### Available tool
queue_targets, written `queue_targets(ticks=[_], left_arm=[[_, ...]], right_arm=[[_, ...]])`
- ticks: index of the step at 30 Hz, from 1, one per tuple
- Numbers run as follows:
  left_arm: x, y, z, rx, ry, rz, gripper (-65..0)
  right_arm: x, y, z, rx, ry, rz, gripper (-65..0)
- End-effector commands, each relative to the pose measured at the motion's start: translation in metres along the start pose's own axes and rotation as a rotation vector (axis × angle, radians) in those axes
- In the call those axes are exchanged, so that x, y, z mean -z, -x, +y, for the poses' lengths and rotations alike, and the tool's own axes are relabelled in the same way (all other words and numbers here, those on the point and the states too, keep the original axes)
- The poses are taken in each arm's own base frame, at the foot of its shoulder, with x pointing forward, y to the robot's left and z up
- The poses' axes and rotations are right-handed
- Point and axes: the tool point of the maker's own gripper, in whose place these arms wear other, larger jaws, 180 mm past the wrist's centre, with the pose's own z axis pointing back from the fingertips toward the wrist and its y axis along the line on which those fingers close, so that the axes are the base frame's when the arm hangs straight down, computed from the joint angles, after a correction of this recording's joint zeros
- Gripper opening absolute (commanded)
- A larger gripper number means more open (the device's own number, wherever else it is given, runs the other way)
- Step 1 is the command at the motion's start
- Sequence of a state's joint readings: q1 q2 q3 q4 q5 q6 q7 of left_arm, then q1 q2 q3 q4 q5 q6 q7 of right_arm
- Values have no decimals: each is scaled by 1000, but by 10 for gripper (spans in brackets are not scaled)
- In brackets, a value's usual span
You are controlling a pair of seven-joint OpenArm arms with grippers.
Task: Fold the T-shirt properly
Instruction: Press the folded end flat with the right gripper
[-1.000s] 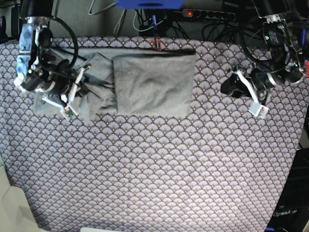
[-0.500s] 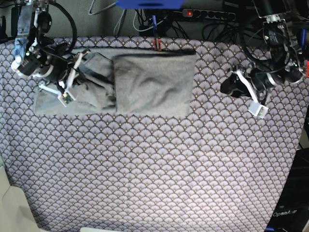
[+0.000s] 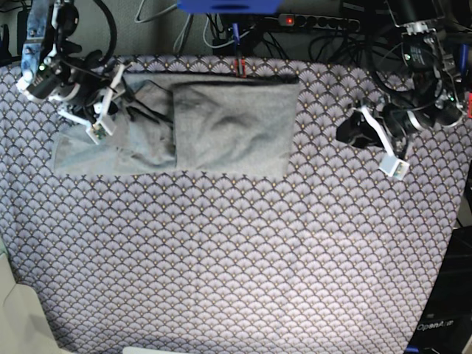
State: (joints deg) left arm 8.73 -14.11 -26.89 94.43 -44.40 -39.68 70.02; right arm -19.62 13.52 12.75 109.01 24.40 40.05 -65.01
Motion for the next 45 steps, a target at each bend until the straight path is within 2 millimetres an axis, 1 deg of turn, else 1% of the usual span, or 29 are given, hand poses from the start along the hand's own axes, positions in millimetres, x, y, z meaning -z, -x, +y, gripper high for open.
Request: queue_targets(ticks=[1,2,4,8,10,11,13,15,16,18,21,25,26,27,31,36,38,41,45], left_arm=[[-4,-13,0,19,5,-44,-423],[-4,-13,0,19,5,-44,-423],[-4,-12,0,19,6,-43,-423],[-4,-12,0,19,3,-39,-423],[-4,-12,0,19,3,-39,-423],[-4,-12,0,19,3,-39,-423],[-4,-12,0,19,6,-41,-423],[-4,-12,0,19,6,-41,-423],[-4,-12,-1,18,7,-42,-423],[-4,-13,0,19,7,-43,-423],[-4,-14,-1,20,7,-47,-423],[-4,-15,0,21,5,-46,-423],[-4,-15,0,22,4,-47,-423],[-4,-15,0,22,4,-47,-423],[-4,-15,0,22,4,-47,-423],[-4,-16,0,23,5,-49,-423],[-4,-16,0,23,4,-48,-423],[-4,-16,0,23,4,-48,-423],[-4,-17,0,23,5,-52,-423]], right_arm=[[-5,-6,-3,-9,8,-27,-319],[-5,-5,-4,-9,9,-23,-296],[-7,-4,-8,-2,21,-24,-279],[-28,3,-49,77,139,-43,-279],[-45,6,-75,108,218,-57,-278],[-54,4,-90,114,259,-68,-278],[-71,8,-113,134,328,-52,-277],[-84,14,-129,155,378,-24,-277],[-87,16,-132,164,389,-17,-277],[-89,15,-135,171,397,-15,-277],[-85,15,-130,175,382,-18,-277],[-65,13,-116,206,319,-28,-274],[-56,10,-112,212,294,-30,-263],[-49,11,-110,228,273,-26,-248],[-29,15,-113,296,221,-20,-210],[-12,12,-122,355,180,-23,-208],[-6,14,-124,377,163,-16,-208],[2,13,-124,394,141,-11,-208],[5,10,-122,402,130,-18,-208]])
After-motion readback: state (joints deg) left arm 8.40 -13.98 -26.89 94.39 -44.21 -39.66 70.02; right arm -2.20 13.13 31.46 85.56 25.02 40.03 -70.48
